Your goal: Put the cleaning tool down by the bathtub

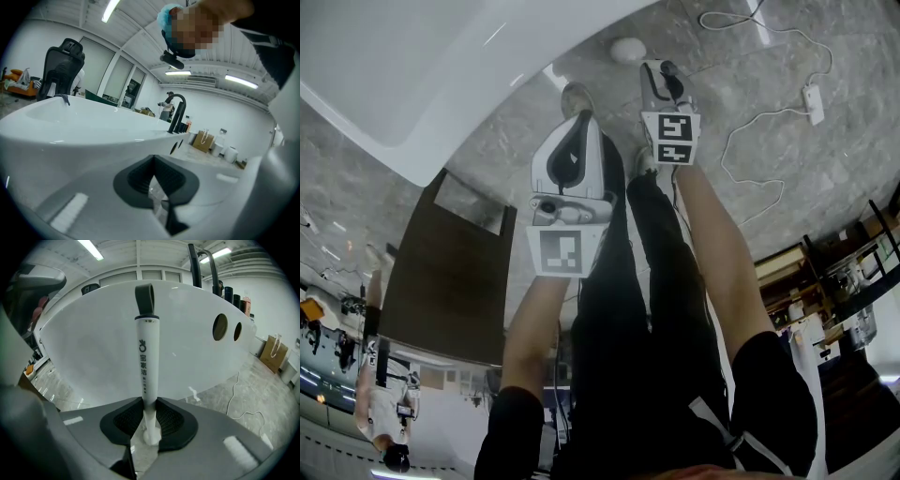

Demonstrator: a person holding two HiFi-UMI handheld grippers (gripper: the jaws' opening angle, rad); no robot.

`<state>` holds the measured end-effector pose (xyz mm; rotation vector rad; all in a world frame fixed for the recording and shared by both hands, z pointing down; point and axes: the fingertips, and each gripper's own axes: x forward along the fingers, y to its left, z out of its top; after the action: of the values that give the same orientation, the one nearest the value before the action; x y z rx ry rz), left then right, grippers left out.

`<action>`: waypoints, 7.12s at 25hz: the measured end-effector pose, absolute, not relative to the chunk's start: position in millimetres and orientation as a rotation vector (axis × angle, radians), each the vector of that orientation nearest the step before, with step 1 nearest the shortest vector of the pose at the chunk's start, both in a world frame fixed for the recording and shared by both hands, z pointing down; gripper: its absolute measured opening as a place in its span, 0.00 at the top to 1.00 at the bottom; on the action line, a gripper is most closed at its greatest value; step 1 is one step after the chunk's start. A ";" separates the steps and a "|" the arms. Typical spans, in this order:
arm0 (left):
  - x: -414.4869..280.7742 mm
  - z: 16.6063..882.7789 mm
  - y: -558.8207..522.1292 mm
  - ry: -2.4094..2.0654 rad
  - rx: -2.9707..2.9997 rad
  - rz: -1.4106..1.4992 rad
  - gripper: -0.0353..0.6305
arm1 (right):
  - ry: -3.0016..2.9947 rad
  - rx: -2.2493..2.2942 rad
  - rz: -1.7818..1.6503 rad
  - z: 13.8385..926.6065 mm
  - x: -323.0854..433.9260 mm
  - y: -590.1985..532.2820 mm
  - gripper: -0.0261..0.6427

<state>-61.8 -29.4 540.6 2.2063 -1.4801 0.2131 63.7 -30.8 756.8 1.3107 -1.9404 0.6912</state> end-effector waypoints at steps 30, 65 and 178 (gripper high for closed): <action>-72.2 574.4 -44.7 -1.502 2.152 0.240 0.94 | -1.954 1.304 0.678 768.4 54.7 -64.8 0.83; -77.3 586.1 -59.9 -1.511 2.122 0.225 0.93 | -1.951 1.263 0.676 778.2 37.0 -86.2 0.83; 5.2 274.1 73.7 -1.622 2.272 0.183 0.93 | -2.194 1.530 0.766 311.5 131.0 61.1 0.96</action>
<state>5.2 73.7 274.1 2.2718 -1.6221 0.1831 131.0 61.1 311.5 1.5304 -2.1943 0.7664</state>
